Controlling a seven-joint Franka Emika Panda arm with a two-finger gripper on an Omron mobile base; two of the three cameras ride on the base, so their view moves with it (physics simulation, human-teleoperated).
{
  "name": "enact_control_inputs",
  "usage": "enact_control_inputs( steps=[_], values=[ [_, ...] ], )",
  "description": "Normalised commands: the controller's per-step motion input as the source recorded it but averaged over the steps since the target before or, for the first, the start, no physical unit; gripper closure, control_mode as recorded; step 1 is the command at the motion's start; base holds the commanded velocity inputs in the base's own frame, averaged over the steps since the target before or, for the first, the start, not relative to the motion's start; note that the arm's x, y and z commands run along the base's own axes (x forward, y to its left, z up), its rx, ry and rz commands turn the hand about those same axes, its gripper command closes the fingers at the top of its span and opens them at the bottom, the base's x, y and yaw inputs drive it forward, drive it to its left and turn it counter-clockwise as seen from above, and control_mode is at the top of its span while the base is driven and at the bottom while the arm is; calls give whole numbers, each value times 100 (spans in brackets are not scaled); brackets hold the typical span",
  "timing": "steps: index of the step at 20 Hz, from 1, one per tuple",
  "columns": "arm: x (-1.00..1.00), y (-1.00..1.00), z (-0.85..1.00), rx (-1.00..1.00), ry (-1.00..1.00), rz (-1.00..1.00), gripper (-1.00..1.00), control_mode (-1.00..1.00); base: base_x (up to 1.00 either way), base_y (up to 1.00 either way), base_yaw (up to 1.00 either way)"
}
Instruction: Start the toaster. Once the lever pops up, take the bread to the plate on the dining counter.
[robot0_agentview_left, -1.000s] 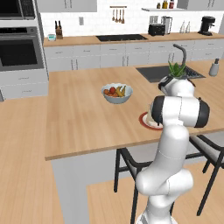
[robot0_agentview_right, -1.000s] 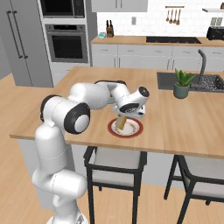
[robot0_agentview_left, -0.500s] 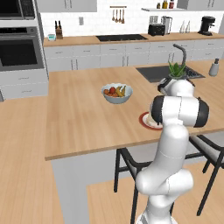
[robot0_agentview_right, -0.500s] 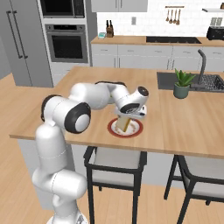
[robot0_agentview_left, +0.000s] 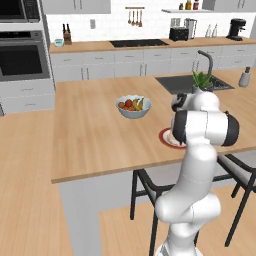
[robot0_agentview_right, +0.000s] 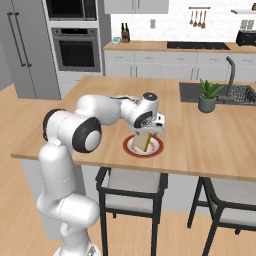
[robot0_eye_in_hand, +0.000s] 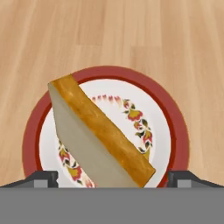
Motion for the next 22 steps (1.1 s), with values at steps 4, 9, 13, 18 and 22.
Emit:
enact_control_inputs(
  steps=[4,9,13,18,22],
  values=[
    [-2,0,22,-9,0,-5,-100,-100,0,0,0],
    [-7,0,30,-3,0,-4,-100,-100,0,0,0],
    [-20,0,35,0,0,-1,-100,-100,0,0,0],
    [-81,0,34,0,-5,0,-100,-100,0,0,0],
    [-100,0,41,0,-12,0,-100,-100,0,0,0]
  ],
)
